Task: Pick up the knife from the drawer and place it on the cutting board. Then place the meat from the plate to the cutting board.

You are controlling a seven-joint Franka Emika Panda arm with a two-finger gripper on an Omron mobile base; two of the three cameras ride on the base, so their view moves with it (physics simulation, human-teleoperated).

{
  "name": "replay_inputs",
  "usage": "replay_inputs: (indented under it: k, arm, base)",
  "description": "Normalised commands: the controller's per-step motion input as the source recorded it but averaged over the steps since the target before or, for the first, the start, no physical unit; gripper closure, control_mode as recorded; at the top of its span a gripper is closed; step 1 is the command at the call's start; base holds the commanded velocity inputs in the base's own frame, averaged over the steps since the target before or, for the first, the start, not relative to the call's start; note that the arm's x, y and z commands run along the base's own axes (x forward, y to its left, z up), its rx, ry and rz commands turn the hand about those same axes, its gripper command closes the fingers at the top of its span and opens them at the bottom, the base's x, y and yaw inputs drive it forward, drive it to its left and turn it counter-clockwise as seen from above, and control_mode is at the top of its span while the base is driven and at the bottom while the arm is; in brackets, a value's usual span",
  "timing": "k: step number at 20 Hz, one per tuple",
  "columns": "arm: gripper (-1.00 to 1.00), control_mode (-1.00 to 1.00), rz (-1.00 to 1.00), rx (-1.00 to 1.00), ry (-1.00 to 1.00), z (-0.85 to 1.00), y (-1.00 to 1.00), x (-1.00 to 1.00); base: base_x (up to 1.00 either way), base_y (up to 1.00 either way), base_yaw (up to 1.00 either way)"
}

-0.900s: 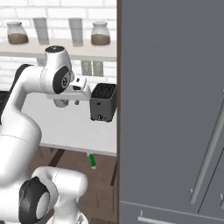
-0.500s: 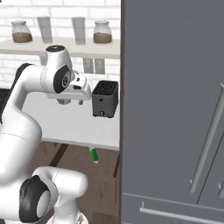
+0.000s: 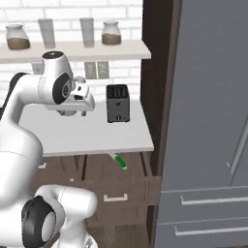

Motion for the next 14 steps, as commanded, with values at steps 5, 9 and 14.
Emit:
replay_inputs:
  k: [5,9,14]
  arm:
    - [-1.00,1.00,0.00,0.00,0.00,0.00,0.00,0.00]
    - [-1.00,1.00,0.00,0.00,0.00,0.00,0.00,0.00]
    - [-1.00,1.00,0.00,0.00,0.00,0.00,0.00,0.00]
  base:
    - [-0.12,0.63,-0.67]
    - [-0.19,0.48,-0.72]
    - [-0.23,0.54,-0.69]
